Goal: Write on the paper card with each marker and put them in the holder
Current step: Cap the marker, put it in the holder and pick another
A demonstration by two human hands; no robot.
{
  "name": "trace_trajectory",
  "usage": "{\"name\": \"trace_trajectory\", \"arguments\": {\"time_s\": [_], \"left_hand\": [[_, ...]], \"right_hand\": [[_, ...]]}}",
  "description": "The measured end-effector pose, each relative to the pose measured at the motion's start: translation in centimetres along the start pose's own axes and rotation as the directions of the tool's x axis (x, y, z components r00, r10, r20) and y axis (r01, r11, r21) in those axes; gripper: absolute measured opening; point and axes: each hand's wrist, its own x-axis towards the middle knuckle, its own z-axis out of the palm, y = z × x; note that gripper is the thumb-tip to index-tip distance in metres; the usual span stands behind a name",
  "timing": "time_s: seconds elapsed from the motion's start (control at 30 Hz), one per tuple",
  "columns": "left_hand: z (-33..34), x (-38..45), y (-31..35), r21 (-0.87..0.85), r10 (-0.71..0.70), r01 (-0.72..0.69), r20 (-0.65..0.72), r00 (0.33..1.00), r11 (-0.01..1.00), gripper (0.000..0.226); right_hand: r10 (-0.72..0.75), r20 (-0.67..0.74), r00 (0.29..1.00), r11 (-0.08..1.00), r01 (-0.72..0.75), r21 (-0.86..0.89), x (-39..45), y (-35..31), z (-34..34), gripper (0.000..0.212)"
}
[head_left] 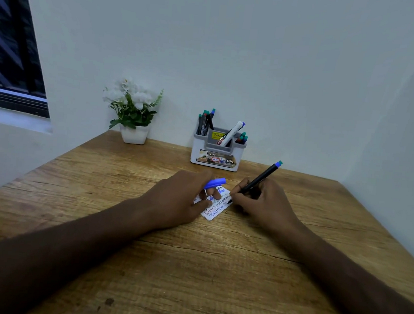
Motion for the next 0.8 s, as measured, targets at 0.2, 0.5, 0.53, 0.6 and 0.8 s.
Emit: {"name": "trace_trajectory", "arguments": {"time_s": [0.2,0.5,0.53,0.6,0.8], "left_hand": [[-0.01,0.01,0.09,0.003,0.007,-0.007,-0.001,1.000,1.000,0.028],[-0.01,0.05,0.07,0.011,0.005,-0.005,-0.003,1.000,1.000,0.030],[-0.01,0.07,0.08,0.008,0.004,-0.004,-0.002,1.000,1.000,0.029],[-0.04,0.09,0.08,0.003,0.004,-0.004,0.004,1.000,1.000,0.028],[-0.14,0.04,0.15,-0.001,0.001,-0.001,0.017,1.000,1.000,0.029]], "right_hand": [[0.014,-0.009,1.000,1.000,-0.013,0.012,-0.01,0.07,0.04,0.007],[0.016,-0.025,1.000,1.000,-0.016,-0.011,0.00,0.05,0.01,0.005],[0.015,-0.026,1.000,1.000,-0.015,-0.009,-0.06,0.04,-0.01,0.005],[0.015,-0.029,0.999,1.000,-0.015,0.001,-0.11,0.01,-0.03,0.005],[0.037,-0.044,0.998,0.999,-0.038,-0.008,-0.06,-0.13,-0.03,0.005]]}}
